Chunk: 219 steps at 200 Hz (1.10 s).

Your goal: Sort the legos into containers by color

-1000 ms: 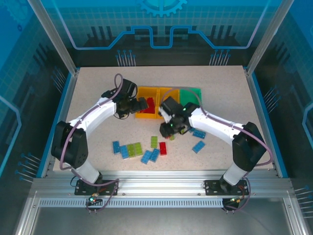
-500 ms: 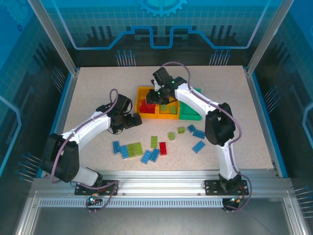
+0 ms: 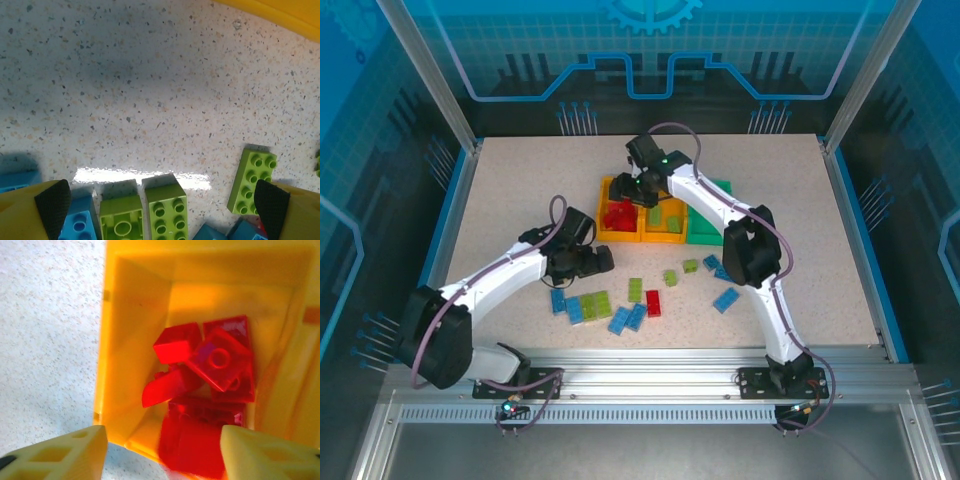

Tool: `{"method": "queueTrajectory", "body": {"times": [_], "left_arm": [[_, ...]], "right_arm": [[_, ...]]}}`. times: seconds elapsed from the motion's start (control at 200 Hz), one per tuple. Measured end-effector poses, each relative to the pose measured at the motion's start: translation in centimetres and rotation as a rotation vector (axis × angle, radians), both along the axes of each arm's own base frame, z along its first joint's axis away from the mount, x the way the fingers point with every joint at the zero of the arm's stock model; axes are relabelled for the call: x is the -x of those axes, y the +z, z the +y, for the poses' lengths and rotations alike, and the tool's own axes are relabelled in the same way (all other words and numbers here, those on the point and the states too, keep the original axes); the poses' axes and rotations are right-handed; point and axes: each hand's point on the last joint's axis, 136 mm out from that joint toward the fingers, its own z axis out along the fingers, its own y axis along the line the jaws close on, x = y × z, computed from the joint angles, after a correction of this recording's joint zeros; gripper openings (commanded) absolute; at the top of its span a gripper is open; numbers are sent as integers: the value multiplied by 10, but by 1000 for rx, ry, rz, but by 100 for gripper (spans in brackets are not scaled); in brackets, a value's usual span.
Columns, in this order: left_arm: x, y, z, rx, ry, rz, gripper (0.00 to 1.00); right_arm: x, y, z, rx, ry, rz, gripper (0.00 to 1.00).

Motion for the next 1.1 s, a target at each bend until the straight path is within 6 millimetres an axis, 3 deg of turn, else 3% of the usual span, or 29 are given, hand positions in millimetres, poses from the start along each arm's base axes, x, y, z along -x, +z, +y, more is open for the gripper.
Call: {"method": "queueTrajectory", "body": {"times": [0.17, 0.33, 0.59, 0.69, 0.8, 0.975, 1.096], "left_arm": [[14, 0, 10, -16, 36, 8, 99], [26, 2, 13, -16, 36, 9, 99], [43, -9, -16, -34, -63, 54, 99], [47, -18, -24, -52, -74, 90, 99], [50, -23, -28, -58, -67, 106, 99], [47, -19, -35, -46, -60, 97, 99], [43, -17, -39, -38, -59, 88, 99]], "right_arm": [[1, 2, 1, -5, 8, -3, 75], [22, 5, -9, 5, 35, 12, 75], [70, 40, -45, 23, 84, -52, 75], [86, 43, -64, 66, 90, -75, 74], [106, 28, -86, 135, 99, -65, 68], [143, -24, -119, 264, 132, 34, 59], [167, -50, -130, 338, 173, 88, 58]]}}
